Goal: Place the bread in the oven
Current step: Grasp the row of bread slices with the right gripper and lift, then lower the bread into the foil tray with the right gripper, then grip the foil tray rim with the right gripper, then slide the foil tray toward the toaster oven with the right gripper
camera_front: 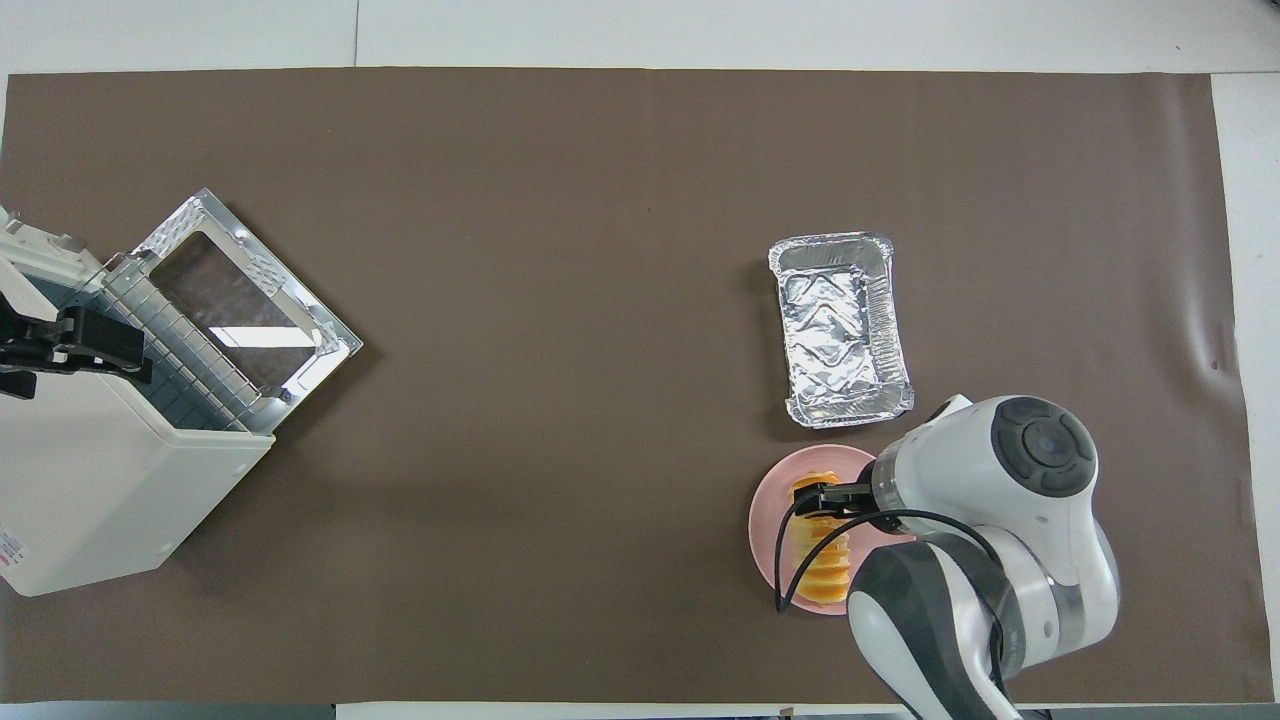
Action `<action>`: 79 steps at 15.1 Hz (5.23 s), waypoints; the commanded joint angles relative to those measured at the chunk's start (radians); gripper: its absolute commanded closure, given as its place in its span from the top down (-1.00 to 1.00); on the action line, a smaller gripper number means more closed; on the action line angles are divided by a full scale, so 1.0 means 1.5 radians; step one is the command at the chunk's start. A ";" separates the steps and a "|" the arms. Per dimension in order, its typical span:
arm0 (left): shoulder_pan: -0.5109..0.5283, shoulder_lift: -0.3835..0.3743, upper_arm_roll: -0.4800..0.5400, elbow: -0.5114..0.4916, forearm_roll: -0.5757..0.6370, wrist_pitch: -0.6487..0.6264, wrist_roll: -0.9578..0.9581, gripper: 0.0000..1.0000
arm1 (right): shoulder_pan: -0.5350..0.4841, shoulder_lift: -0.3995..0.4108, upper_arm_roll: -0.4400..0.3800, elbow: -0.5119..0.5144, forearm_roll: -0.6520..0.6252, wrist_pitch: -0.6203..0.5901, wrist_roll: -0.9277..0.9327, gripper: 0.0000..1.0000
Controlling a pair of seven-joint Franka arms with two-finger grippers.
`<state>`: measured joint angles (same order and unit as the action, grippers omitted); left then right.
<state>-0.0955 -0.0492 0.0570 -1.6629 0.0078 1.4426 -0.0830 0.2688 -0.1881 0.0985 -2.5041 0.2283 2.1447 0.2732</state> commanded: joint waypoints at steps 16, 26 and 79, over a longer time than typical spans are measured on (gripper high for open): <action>0.003 -0.002 -0.001 0.007 0.007 -0.013 0.000 1.00 | 0.031 -0.049 -0.006 -0.022 0.032 0.008 0.054 -1.00; 0.003 -0.002 -0.001 0.007 0.007 -0.013 0.000 1.00 | -0.093 0.146 -0.005 0.336 -0.020 -0.054 -0.081 -1.00; 0.003 -0.002 -0.001 0.007 0.007 -0.013 0.000 1.00 | -0.039 0.290 0.001 0.477 -0.013 -0.004 -0.053 -1.00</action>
<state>-0.0955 -0.0492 0.0570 -1.6625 0.0078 1.4425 -0.0830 0.1324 0.2412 0.0974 -1.8772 0.1929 2.1841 0.0754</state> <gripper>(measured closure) 0.000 0.982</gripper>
